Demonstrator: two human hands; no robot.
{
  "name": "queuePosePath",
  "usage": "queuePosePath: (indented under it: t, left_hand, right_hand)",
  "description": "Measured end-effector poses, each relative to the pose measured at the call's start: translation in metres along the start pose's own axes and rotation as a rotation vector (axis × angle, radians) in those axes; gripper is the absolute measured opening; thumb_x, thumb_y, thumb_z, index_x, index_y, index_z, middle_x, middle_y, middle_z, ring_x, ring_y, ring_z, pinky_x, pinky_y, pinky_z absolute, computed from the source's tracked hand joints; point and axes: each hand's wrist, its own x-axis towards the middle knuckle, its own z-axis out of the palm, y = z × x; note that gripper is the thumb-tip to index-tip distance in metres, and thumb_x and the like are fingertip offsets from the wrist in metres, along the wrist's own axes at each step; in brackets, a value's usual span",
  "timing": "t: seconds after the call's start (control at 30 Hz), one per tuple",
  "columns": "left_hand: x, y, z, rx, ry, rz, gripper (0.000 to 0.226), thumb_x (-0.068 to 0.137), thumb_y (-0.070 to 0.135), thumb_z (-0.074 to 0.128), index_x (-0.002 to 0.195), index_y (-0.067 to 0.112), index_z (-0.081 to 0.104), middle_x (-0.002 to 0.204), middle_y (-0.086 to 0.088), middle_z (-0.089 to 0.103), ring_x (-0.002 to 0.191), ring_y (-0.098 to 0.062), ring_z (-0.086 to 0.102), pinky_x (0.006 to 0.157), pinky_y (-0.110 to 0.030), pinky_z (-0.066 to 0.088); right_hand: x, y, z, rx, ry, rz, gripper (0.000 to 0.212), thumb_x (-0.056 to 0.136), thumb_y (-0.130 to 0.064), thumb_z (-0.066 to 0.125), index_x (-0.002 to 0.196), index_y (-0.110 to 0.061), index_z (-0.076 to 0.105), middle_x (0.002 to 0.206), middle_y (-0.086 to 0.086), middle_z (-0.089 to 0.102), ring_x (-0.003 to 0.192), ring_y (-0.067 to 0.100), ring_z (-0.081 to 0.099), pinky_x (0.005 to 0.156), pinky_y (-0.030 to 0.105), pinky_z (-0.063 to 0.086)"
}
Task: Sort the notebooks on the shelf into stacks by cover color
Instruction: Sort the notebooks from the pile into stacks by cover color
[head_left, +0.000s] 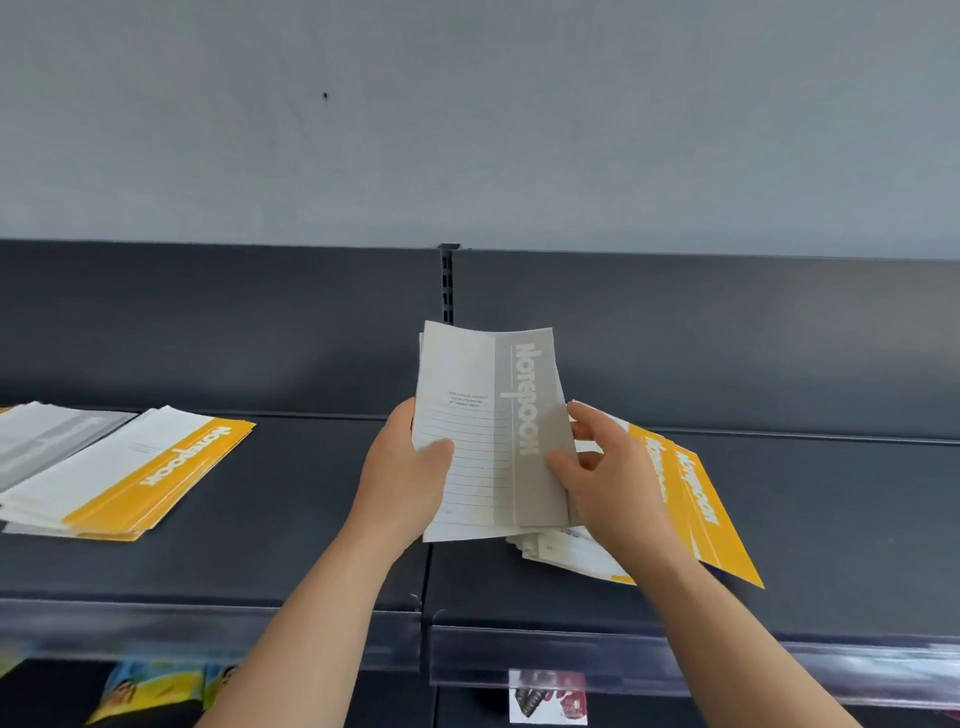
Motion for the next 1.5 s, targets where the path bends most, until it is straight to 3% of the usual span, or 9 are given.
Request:
queuePosePath:
  t: [0.13,0.23,0.37,0.5,0.63,0.97,1.2,1.33,1.5]
  left_hand:
    - [-0.001,-0.011,-0.052,0.002,0.004,-0.021,0.053,0.086,0.002,0.039,0.123,0.039,0.048,0.11,0.028,0.058,0.101,0.006,0.054,0.076,-0.022,0.046]
    - [-0.002,-0.025,-0.101,0.024,-0.025,-0.038,0.06,0.088,0.002,0.039,0.128,0.047,0.04,0.114,0.031,0.055,0.106,0.006,0.051,0.08,-0.024,0.043]
    - [-0.003,-0.043,-0.174,0.055,0.024,-0.071,0.057,0.087,-0.001,0.041,0.126,0.041,0.046,0.116,0.022,0.06,0.108,-0.003,0.055,0.086,-0.026,0.047]
    - [-0.006,-0.064,-0.246,0.098,0.098,-0.077,0.041,0.089,0.002,0.046,0.116,0.031,0.055,0.107,0.017,0.064,0.096,-0.001,0.059,0.07,-0.016,0.047]
    - [-0.011,-0.081,-0.309,0.15,0.141,-0.081,0.035,0.091,0.008,0.052,0.109,0.038,0.055,0.1,0.026,0.061,0.087,0.007,0.057,0.058,-0.008,0.041]
    - [0.001,-0.115,-0.418,0.135,0.261,-0.114,0.043,0.092,0.002,0.05,0.104,0.043,0.053,0.101,0.024,0.062,0.093,0.002,0.058,0.061,-0.009,0.044]
    - [0.028,-0.139,-0.474,0.163,0.336,-0.141,0.049,0.089,-0.002,0.044,0.106,0.042,0.056,0.102,0.023,0.063,0.096,0.001,0.058,0.063,-0.012,0.044]
    - [0.041,-0.16,-0.51,0.161,0.409,-0.15,0.051,0.088,-0.005,0.043,0.097,0.042,0.056,0.098,0.022,0.063,0.093,0.001,0.058,0.062,-0.014,0.045]
    - [0.059,-0.187,-0.563,0.126,0.536,-0.124,0.045,0.086,-0.006,0.047,0.092,0.036,0.061,0.092,0.021,0.066,0.084,0.005,0.061,0.051,-0.003,0.043]
  right_hand:
    - [-0.003,-0.02,0.049,0.003,0.027,-0.038,0.037,0.09,-0.015,0.057,0.123,-0.03,0.053,0.105,-0.015,0.062,0.087,0.01,0.065,0.072,0.032,0.057]
    - [-0.007,-0.036,0.097,0.035,0.02,-0.04,0.041,0.089,-0.014,0.058,0.128,-0.025,0.052,0.108,-0.015,0.062,0.093,0.009,0.063,0.077,0.028,0.055]
    - [-0.017,-0.06,0.167,0.079,-0.039,-0.028,0.046,0.088,-0.009,0.058,0.131,-0.024,0.05,0.108,-0.017,0.062,0.091,0.004,0.062,0.071,0.021,0.051]
    - [-0.03,-0.084,0.236,0.087,-0.064,-0.011,0.042,0.086,-0.007,0.056,0.123,-0.027,0.054,0.1,-0.022,0.06,0.088,0.003,0.062,0.068,0.02,0.049]
    - [-0.042,-0.106,0.297,0.074,-0.105,-0.012,0.036,0.087,-0.007,0.055,0.112,-0.034,0.052,0.095,-0.026,0.058,0.089,0.005,0.06,0.064,0.017,0.047]
    - [-0.037,-0.142,0.422,0.077,-0.249,0.02,0.044,0.089,-0.012,0.055,0.129,-0.029,0.049,0.112,-0.011,0.059,0.088,0.011,0.062,0.045,0.015,0.046]
    - [-0.012,-0.163,0.499,0.108,-0.324,-0.02,0.04,0.091,-0.01,0.053,0.127,-0.027,0.049,0.111,-0.011,0.057,0.098,0.016,0.059,0.081,0.041,0.057]
    - [-0.002,-0.172,0.542,0.096,-0.369,-0.045,0.043,0.091,-0.013,0.055,0.13,-0.027,0.047,0.116,-0.009,0.056,0.099,0.016,0.058,0.078,0.037,0.057]
    - [0.006,-0.188,0.6,0.054,-0.423,-0.052,0.044,0.089,-0.015,0.059,0.129,-0.028,0.047,0.105,-0.013,0.055,0.087,0.005,0.057,0.057,0.017,0.048]
